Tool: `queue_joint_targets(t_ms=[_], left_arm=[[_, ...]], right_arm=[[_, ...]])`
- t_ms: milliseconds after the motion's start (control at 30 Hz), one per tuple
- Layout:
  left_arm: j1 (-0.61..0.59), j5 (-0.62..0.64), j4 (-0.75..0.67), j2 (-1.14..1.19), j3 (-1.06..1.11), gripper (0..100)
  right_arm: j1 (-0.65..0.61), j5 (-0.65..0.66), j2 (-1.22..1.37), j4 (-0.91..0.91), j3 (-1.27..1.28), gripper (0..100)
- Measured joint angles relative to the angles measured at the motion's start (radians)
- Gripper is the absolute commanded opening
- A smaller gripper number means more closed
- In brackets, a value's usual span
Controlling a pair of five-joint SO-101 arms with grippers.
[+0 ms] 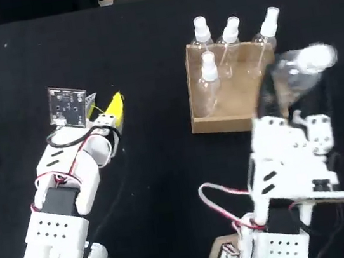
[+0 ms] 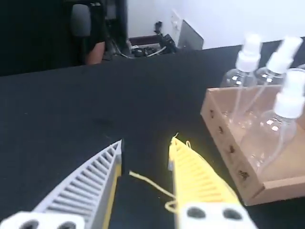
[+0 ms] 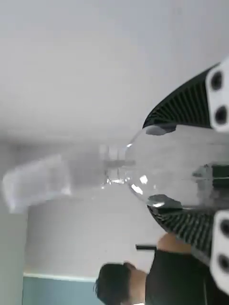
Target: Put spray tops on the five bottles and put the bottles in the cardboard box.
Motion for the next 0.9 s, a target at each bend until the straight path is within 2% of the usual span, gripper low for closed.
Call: queue_joint_targets(t_ms=[167, 367, 500, 733, 900], left_arm=[[-0.020, 0.000, 0.000, 0.000, -0.008, 16], [-0.020, 0.000, 0.000, 0.000, -0.008, 16], [-0.020, 0.000, 0.000, 0.000, -0.008, 16], [-0.020, 0.000, 0.000, 0.000, 0.035, 16], [0.008, 0.000, -0.011, 0.000, 0.074, 16]], right_arm=[[-0.173, 0.035, 0.000, 0.051, -0.003, 1.1], [-0.195, 0.098, 0.000, 0.069, -0.003, 1.1], [-0.193, 0.126, 0.000, 0.161, -0.003, 1.1], [-0.164, 0.135, 0.000, 0.411, -0.003, 1.1], [0.043, 0.133, 0.000, 0.457, -0.003, 1.1]])
